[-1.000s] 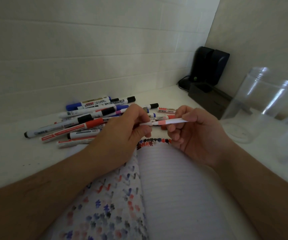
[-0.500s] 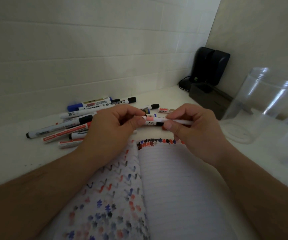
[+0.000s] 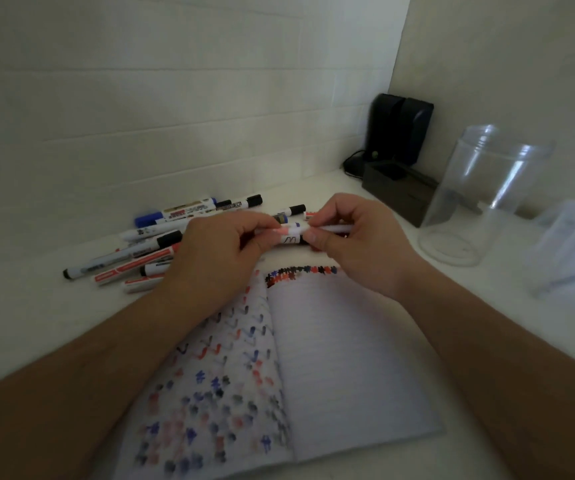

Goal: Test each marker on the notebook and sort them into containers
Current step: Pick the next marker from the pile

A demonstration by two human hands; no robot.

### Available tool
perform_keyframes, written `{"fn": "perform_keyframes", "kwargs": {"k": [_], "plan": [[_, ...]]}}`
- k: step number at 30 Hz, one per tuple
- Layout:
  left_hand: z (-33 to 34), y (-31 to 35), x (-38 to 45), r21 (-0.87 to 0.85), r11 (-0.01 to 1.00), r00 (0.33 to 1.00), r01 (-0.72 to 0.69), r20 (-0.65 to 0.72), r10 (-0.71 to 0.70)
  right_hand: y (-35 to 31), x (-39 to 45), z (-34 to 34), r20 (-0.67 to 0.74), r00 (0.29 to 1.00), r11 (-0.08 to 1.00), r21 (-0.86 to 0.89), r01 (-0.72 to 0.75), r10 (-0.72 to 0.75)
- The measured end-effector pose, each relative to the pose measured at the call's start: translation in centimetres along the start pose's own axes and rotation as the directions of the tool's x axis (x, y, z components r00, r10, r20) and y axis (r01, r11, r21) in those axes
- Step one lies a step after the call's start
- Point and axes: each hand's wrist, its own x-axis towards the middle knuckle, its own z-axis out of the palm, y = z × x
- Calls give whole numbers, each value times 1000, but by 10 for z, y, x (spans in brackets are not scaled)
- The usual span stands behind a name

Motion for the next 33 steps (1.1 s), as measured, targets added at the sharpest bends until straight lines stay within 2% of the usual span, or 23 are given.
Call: {"fn": "perform_keyframes", "kwargs": {"k": [3,5,8,10,11,13,15,17,19,20,22,23,25,27,33], "plan": [[-10,10,1,209,975,982,-73,188,33,-9,-8,-20,81,995,984,-173,-35,50],[-21,31,6,261,957,968,-123,243,58,-19,-24,-48,106,992,964,-262,-42,72],[-28,93,-2,187,957,950,-222,264,169,-38,-84,-108,96,995,944,-326,43,-13],[-17,148,-21,81,932,896,-353,314,312,-48,-147,-150,63,996,931,-355,78,-59],[-6,177,-34,21,907,849,-421,360,386,-50,-183,-169,26,997,926,-370,73,-68],[27,225,-67,-93,840,739,-534,432,517,-42,-259,-199,-99,995,940,-340,-35,1],[68,263,-108,-161,730,609,-664,451,653,-28,-336,-213,-204,970,931,-311,-193,133],[113,293,-154,-238,639,464,-732,512,723,-7,-409,-216,-220,929,891,-285,-353,298],[161,313,-199,-335,594,299,-731,625,721,20,-474,-207,-158,841,820,-193,-540,517],[188,319,-218,-379,592,227,-711,673,703,37,-505,-199,-132,765,753,-136,-643,630],[242,324,-250,-420,666,91,-616,802,590,70,-560,-179,-90,593,587,-81,-805,801],[264,326,-263,-409,706,26,-579,856,517,84,-581,-171,-93,529,524,-70,-849,844],[295,332,-283,-373,769,-67,-519,915,399,103,-605,-159,-120,460,456,-65,-888,880],[309,342,-297,-347,803,-41,-484,926,376,111,-611,-160,-166,439,431,-84,-899,883],[307,355,-295,-323,857,193,-401,885,423,121,-617,-185,-275,496,457,-196,-868,824]]}}
